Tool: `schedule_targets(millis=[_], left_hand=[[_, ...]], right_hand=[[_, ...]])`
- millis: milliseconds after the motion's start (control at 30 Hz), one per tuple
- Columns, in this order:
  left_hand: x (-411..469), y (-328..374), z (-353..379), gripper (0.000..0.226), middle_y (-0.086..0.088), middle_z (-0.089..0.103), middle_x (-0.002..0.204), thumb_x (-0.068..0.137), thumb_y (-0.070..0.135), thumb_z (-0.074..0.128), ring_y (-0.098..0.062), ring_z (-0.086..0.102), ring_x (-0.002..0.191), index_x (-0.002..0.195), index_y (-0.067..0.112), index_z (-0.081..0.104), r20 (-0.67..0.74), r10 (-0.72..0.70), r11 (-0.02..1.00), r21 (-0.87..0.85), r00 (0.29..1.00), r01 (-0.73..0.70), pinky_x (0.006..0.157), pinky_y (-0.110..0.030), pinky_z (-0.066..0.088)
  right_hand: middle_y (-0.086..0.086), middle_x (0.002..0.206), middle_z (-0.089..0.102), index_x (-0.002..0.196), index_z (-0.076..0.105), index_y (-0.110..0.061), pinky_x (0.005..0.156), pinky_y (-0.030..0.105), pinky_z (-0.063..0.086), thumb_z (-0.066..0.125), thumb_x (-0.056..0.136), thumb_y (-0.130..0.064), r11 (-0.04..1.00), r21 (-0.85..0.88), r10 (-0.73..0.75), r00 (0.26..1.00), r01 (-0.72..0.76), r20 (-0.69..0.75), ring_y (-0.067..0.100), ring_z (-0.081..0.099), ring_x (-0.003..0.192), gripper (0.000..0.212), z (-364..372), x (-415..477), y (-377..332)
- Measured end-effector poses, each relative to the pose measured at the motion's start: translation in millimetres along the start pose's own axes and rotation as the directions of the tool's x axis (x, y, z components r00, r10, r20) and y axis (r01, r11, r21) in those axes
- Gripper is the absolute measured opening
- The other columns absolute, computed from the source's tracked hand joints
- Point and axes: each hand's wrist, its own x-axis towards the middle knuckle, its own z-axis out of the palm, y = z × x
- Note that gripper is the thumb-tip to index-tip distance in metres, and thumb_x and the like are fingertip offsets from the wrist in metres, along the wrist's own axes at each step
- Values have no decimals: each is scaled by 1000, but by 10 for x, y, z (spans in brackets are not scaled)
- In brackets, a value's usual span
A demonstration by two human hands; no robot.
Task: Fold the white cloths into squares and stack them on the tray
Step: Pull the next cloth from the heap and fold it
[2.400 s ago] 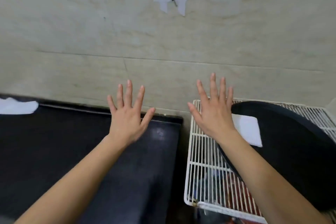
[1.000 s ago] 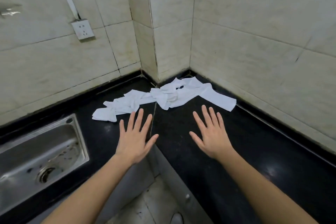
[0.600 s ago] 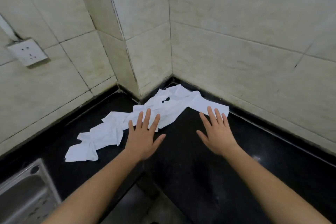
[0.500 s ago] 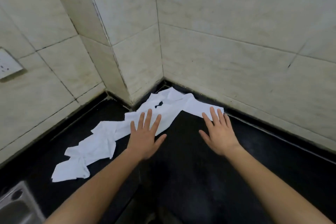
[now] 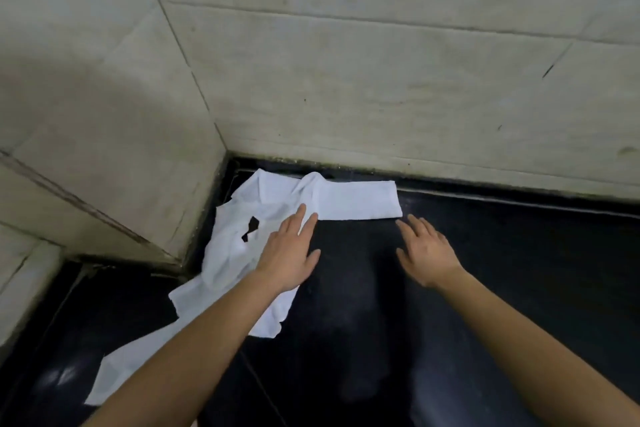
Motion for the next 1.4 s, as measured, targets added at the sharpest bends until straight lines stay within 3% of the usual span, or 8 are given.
schedule_targets(millis=[200,333,500,667,933,1033,1200,1400], left_hand=[[379,-211,519,68,-5,7,166,100,47,40,-28,9,152,157,17,19,289,-87,995,63,953,72,113,-50,34],[338,-211,743,76,-1,-7,167,98,48,39,-25,-6,154,159,15,8,304,-157,983,144,940,117,117,-52,25],[365,-211,795,61,4,-1,168,99,34,36,-21,-2,154,156,19,20,244,-192,981,87,951,176,117,-51,24],[330,-203,975,67,6,21,165,87,32,24,-19,14,153,151,20,41,57,-251,964,-77,966,255,112,-51,29],[321,-104,1162,60,0,39,157,97,49,25,-25,23,150,134,15,58,-84,-300,932,-237,950,273,115,-59,25],[276,-46,1172,58,-11,53,146,96,54,36,-33,32,145,128,16,64,-204,-287,953,-160,936,257,114,-60,24],[171,202,1334,43,-14,59,117,91,43,56,-37,52,108,122,15,67,-278,-118,991,28,953,131,88,-50,40],[122,343,1436,12,-12,58,105,86,21,72,-34,53,95,93,12,70,-338,-163,986,-74,927,146,78,-48,44]], right_hand=[[11,168,0,161,6,-13,123,47,18,38,105,-29,999,31,15,997,-18,82,31,5,155,66,232,379,-194],[15,167,-13,161,1,-14,125,47,9,33,106,-27,997,30,-73,997,72,39,35,-6,155,65,393,853,-365],[14,168,4,160,20,-22,125,50,8,33,107,-23,990,132,-50,997,58,-64,35,0,155,54,726,1106,-337],[17,153,44,137,59,-20,114,55,31,56,95,-18,958,258,-60,966,127,-252,41,35,144,42,1097,547,-231],[1,126,60,117,70,-23,102,34,31,49,92,-26,915,376,8,927,144,-374,21,52,119,33,1336,-270,24],[8,130,57,129,63,-17,103,42,36,57,95,-22,917,394,126,886,68,-447,26,50,120,34,1165,0,37],[11,124,57,132,59,-14,111,45,27,52,98,-30,981,196,67,952,-8,-297,30,51,117,38,1035,367,181],[6,102,58,111,72,-15,82,39,50,59,97,-26,950,306,19,966,64,-259,24,58,91,22,913,107,399]])
